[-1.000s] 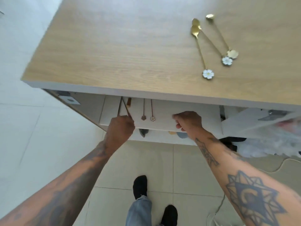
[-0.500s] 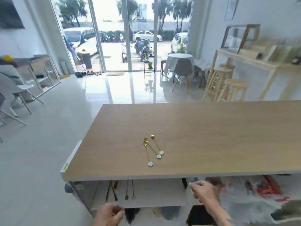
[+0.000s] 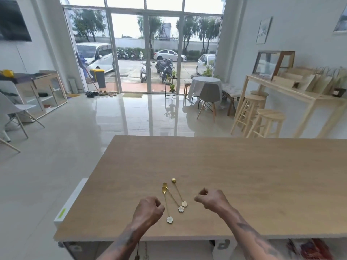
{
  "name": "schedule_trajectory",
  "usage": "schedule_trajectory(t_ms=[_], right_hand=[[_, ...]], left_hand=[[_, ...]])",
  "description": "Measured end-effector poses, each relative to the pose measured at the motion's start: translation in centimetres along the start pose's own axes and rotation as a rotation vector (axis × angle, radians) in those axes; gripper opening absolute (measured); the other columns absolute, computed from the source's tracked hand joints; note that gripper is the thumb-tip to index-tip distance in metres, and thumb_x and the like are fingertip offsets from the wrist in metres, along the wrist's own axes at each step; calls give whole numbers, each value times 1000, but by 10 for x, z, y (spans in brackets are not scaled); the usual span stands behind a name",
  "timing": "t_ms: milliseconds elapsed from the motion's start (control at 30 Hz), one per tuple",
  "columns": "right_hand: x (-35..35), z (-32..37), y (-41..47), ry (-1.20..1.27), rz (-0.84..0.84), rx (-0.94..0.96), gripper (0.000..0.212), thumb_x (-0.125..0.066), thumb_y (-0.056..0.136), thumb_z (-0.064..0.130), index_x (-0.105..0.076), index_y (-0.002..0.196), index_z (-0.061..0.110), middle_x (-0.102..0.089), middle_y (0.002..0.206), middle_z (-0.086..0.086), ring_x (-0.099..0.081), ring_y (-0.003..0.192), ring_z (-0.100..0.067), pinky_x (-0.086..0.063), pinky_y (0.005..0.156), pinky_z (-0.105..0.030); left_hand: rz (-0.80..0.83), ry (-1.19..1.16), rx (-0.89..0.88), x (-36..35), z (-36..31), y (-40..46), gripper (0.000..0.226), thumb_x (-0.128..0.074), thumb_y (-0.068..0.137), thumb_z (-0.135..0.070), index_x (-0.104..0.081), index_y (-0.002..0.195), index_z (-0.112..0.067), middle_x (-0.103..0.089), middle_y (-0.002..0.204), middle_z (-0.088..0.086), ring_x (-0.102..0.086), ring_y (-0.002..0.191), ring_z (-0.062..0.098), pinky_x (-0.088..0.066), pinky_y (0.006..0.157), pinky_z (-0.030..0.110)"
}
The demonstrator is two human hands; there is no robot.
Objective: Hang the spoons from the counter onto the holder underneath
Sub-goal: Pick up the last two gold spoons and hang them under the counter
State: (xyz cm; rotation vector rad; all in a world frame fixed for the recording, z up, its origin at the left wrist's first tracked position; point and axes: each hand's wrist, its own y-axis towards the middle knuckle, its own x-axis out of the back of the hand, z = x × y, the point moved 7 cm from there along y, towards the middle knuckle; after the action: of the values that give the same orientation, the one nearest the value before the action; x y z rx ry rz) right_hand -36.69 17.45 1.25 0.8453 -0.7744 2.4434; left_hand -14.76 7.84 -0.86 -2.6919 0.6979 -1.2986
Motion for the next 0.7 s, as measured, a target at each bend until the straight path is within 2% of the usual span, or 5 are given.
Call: schedule_trajectory(t_ms=[133,267,400,467,700], right_hand=[[-50,19,39,-189,48,-22,41,-68,77,40,-69,110,16,-69,108,-3,-66,100,-19,-54,85,-31],[-83,32,68,-378,20,-28,64,-66,81,49,-53,133,14,-47,136,-9,-51,123,-25,-45,98,-34],[-87,43,91,-521,-46,-15,28,-60,92,33,-63,110,13,-60,110,-5,-59,101,-20,-51,91,-32],[-83,48,101,-607,-63,0,16,-56,95,23,-68,88,15,-65,87,0,-63,85,-19,-55,81,-27],[-89,51,116,-677,-29,26,19,-51,94,17,-66,105,12,-61,91,-4,-65,93,-20,-41,68,-26]], left_hand=[[78,58,95,-28,4,35,34,-63,89,-44,-68,105,-14,-72,103,4,-67,95,19,-53,79,29],[140,165,104,-37,7,66,43,-63,87,-50,-68,106,-12,-73,103,7,-69,98,24,-56,83,33],[170,176,150,-20,16,101,28,-67,84,-30,-56,61,-19,-52,58,-5,-50,53,10,-41,49,19],[199,151,199,-13,23,117,18,-70,77,-21,-64,62,-13,-63,61,-2,-60,58,13,-45,48,20],[379,-91,338,-25,44,140,10,-80,76,-5,-75,67,-3,-70,48,3,-62,34,11,-47,38,19]])
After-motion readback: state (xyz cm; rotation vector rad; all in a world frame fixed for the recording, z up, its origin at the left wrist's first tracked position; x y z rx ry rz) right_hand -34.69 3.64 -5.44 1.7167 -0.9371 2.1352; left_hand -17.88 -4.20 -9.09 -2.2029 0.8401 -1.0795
